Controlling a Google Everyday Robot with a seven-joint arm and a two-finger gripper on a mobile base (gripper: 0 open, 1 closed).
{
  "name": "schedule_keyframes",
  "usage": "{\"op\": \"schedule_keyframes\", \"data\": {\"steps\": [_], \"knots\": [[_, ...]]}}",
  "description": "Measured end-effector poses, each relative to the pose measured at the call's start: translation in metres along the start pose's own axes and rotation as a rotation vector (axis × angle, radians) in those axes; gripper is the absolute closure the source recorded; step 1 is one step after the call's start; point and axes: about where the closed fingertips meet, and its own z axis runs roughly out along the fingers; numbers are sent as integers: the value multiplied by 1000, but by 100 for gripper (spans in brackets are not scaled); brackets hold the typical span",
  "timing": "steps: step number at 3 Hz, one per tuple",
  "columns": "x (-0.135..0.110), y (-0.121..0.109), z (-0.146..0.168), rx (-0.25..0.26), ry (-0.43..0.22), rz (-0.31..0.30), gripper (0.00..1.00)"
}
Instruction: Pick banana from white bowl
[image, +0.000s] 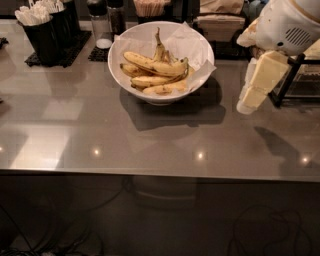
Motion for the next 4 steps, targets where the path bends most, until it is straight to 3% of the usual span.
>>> {"op": "schedule_keyframes", "data": {"steps": [2,3,4], "knots": [[-2,-7,6,17,-37,26,0],[-23,-20,28,-32,-59,0,0],[-61,-40,53,-90,-79,-61,0]]}}
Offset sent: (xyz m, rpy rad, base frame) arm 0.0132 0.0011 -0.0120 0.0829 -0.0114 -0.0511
